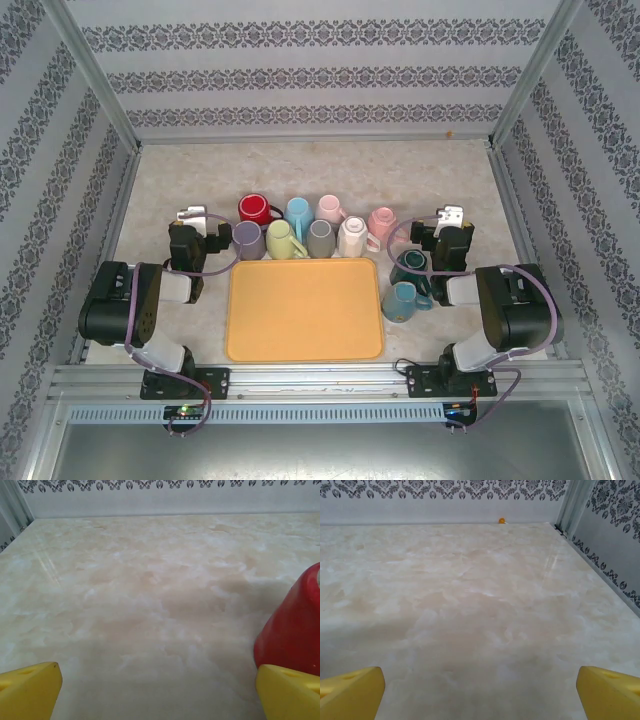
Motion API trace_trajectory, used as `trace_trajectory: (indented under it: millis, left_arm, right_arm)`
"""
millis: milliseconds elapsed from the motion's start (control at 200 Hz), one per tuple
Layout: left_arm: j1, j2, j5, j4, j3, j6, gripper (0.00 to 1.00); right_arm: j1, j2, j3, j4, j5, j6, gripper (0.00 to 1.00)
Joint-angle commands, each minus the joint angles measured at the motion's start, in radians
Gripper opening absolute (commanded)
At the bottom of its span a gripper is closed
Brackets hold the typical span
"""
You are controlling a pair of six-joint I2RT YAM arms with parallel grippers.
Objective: Turn the mug right side up
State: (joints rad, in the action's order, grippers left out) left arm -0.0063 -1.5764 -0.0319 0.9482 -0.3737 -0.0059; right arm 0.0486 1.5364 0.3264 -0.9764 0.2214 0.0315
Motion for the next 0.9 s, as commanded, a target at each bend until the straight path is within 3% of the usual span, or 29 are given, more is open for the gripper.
trace_trajectory:
  millis: [0, 190, 894]
  left_arm:
    - [0.002, -0.009, 0.061, -0.005, -0.01, 0.028, 1.0]
    - [0.002, -0.009, 0.064, -0.006, -0.011, 0.029, 1.0]
    - [0.002, -0.01, 0.066, -0.011, -0.013, 0.027, 1.0]
  right_arm:
    - [0.003, 0.0, 0.011, -0.027, 0.009, 0.021, 0.98]
    - [-0.012, -0.002, 0.011, -0.003, -0.089, 0.007, 0.98]
    - [-0.014, -0.002, 0.039, -0.001, -0.093, 0.008, 0.98]
